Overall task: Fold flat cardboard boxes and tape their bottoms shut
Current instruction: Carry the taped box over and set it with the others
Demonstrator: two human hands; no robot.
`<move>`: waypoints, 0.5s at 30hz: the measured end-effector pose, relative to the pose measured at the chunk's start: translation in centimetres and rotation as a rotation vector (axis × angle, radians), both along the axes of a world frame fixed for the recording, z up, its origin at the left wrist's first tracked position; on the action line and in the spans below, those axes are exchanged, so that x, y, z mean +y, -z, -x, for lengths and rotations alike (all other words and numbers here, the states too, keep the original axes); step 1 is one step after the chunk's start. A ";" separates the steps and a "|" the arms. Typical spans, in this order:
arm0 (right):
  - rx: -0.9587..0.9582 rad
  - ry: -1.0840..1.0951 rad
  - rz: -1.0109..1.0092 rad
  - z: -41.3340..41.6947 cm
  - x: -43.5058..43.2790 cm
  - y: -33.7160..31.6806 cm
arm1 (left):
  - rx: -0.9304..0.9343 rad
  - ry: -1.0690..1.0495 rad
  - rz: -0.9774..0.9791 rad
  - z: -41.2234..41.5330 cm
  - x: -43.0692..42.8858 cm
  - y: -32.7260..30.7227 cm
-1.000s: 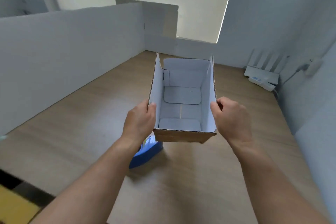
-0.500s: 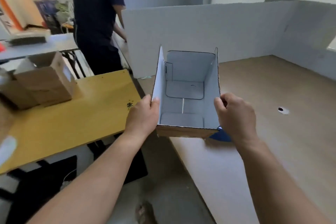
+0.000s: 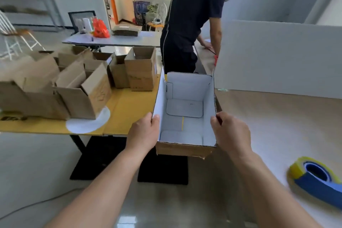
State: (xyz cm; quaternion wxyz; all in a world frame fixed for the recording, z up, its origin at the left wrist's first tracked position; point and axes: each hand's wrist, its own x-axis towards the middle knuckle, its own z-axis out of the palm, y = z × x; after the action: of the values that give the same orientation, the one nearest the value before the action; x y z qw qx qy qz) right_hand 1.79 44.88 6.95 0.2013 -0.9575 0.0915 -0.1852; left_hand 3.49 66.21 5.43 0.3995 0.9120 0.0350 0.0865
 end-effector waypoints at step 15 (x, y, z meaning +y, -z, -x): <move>0.067 -0.094 -0.018 -14.4 20.9 -0.1 | 0.111 -0.044 -0.190 -13.4 20.7 0.0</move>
State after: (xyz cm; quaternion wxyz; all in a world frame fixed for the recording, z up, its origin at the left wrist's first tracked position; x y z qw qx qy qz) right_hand 16.18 65.81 7.06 0.2154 -0.9645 0.0548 -0.1428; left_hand 16.91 86.89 5.44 0.3068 0.9481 0.0686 0.0477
